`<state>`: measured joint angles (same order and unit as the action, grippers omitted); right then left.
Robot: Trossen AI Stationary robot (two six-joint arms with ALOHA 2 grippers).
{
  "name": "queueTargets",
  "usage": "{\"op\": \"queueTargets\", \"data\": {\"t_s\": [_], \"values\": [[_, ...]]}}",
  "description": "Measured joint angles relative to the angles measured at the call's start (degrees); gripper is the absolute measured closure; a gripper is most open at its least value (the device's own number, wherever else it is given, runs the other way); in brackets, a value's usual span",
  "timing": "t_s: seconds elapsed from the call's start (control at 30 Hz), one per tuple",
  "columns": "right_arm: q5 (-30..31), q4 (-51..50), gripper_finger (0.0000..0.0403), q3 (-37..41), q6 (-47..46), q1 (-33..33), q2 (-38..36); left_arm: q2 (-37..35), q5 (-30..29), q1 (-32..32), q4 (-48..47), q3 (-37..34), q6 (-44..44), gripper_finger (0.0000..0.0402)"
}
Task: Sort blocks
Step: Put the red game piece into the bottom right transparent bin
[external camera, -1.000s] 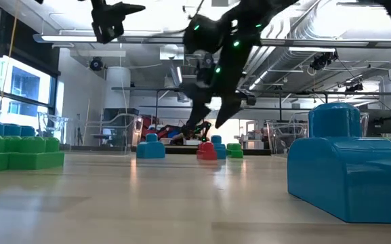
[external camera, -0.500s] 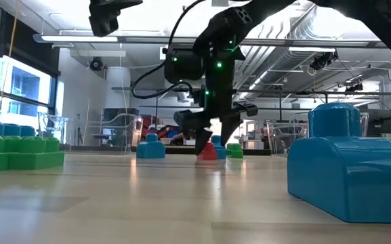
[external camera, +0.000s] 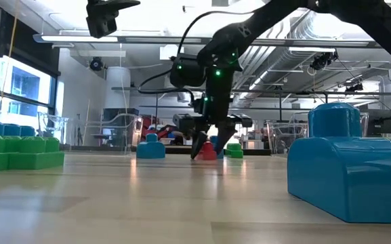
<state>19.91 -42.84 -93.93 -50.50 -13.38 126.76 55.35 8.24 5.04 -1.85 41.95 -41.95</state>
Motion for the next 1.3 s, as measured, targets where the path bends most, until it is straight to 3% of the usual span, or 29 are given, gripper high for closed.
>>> {"op": "queueTargets", "data": {"t_s": [0.17,0.43,0.6,0.77,0.87,1.0,1.17,1.3], "values": [[-0.46,1.28,0.0246,-0.01,2.27,-0.14,0.47,0.0,-0.01,0.0,0.0,0.0,0.04,0.0134],[-3.44,-2.13,0.0391,0.28,14.45,0.82,-1.85,0.02,-0.04,-1.26,1.36,0.0,3.28,0.0134],[-3.38,-10.33,0.0379,0.19,22.26,3.37,-10.87,0.02,-0.05,-3.74,3.47,0.0,5.31,0.0134],[-2.87,-23.78,0.0398,0.13,25.94,10.32,-24.17,0.19,-0.07,-5.61,3.01,0.0,7.83,0.0134],[-4.88,-34.63,0.0395,0.09,18.84,16.08,-32.34,0.78,-0.05,-6.42,3.04,0.0,9.07,0.0134],[-10.45,-47.19,0.0396,0.09,-2.49,26.65,-41.03,3.11,-0.01,-7.98,3.14,0.02,11.86,0.0134],[-13.69,-43.99,0.0399,3.12,-32.52,43.54,-48.2,8.32,1.32,-10.22,5.31,0.02,11.67,0.0134],[-23.9,-44.22,0.0399,10.27,-51.09,55.6,-48.87,13.07,7.63,-11.08,9.58,0.02,8.69,0.0134]]}}
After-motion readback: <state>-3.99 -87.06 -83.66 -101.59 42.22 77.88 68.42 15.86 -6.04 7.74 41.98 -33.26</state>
